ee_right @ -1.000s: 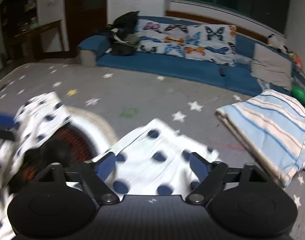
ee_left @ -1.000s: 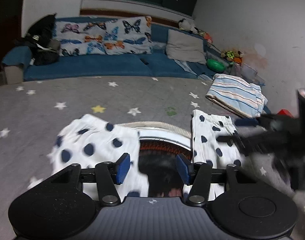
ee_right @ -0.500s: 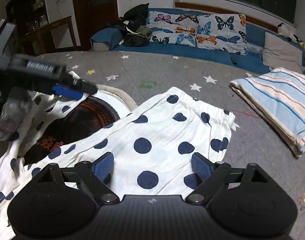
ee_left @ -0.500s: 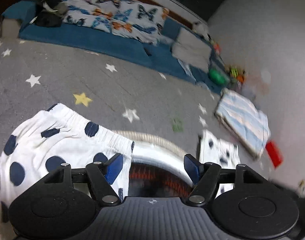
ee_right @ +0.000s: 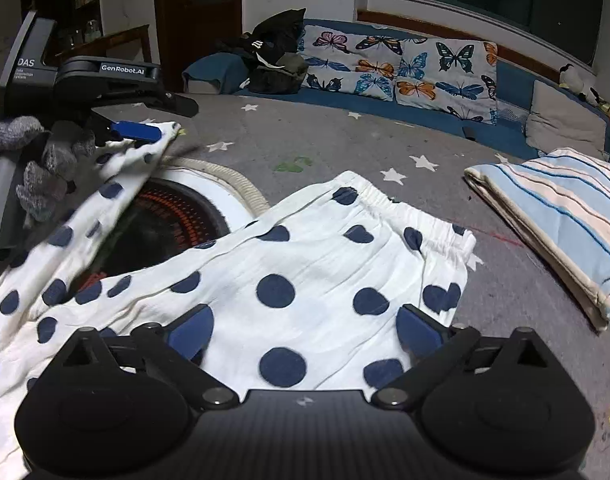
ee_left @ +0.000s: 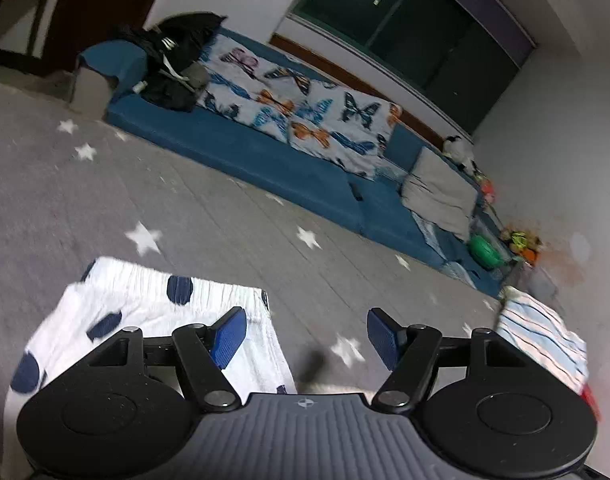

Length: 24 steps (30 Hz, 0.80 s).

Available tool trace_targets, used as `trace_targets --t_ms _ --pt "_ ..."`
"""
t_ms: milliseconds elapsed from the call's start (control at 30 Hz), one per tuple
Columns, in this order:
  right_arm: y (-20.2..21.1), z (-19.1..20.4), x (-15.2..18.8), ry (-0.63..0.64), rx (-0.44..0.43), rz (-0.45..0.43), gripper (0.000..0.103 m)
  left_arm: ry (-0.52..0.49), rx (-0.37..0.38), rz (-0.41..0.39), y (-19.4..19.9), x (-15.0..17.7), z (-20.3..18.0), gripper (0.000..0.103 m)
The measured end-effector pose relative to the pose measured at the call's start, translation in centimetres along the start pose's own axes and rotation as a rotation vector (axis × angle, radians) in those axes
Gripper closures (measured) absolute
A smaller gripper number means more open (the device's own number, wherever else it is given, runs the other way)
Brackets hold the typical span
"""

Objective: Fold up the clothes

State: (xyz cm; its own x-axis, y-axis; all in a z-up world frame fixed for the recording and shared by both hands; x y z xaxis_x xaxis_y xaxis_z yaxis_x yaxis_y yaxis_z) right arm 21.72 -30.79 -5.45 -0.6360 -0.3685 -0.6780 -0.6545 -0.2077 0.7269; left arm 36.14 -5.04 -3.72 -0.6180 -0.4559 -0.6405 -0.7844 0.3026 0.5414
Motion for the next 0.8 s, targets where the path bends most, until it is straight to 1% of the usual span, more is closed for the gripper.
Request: trace_targets --t_ms 67,133,167,200,267,367,467,667,767,800 --pt "-0.3 -0.5 -0.2 -0.005 0.006 -0.001 0.0 -0.027 -0.02 -0.022 -0.5 -0.4 0.4 0.026" --pt "-0.6 -1.0 -0.3 -0.006 0.015 -0.003 0.0 -0.062 -0.026 -0.035 -0.8 -0.7 0.5 0.018" --pt "-0.8 -1.3 -0.4 -0.004 0.02 -0.005 0.0 -0.086 -0.039 -0.042 -1.0 -0.9 0.5 0.01" --pt "-0.9 -1.5 -0.4 -0.003 0.021 -0.008 0.0 -0.107 -0.07 -0.056 -1.1 -1.0 0.8 0.004" --pt "-1.2 -2.3 -0.5 -0.003 0.026 -0.013 0.0 -0.142 -0.13 -0.09 -1.2 -1.4 1.7 0.0" --pt "-1.4 -2.6 -0.6 0.005 0.016 -0.013 0.0 -0.143 -0.145 -0.108 -1.1 -1.9 2.6 0.0" --pt "-1.1 -2.5 -1.0 -0.014 0.009 -0.013 0.002 -0.122 -0.135 -0.099 -1.0 -2.1 3.0 0.0" --pt "-1.8 -2.9 -3.6 -0.02 -0.014 -0.068 0.002 -0.128 -0.132 -0.093 -1.1 -2.3 3.1 0.0" --pt "-3.8 -4.0 -4.4 -0.031 -0.01 -0.034 0.003 -0.176 -0.146 -0.09 -1.2 -1.9 2.8 0.0" --pt "-4.5 -4.4 -4.7 -0.034 -0.008 -0.021 0.003 -0.179 -0.149 -0.09 -1.2 -1.9 2.8 0.0"
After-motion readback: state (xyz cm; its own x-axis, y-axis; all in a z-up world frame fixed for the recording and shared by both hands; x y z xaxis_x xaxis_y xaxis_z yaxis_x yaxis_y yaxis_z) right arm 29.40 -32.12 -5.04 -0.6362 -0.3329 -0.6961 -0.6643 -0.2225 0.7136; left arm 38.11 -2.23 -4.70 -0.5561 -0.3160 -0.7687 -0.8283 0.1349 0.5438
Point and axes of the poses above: each gripper's, at about its wrist camera, not at the fingertips, and y roughly against the way its jaws point, z to its left, x to its underside, the point moved 8 cm from there along -y, roughly the way its jaws point, and after that the axes turned 7 degrees about y, right-handed, at the moved point
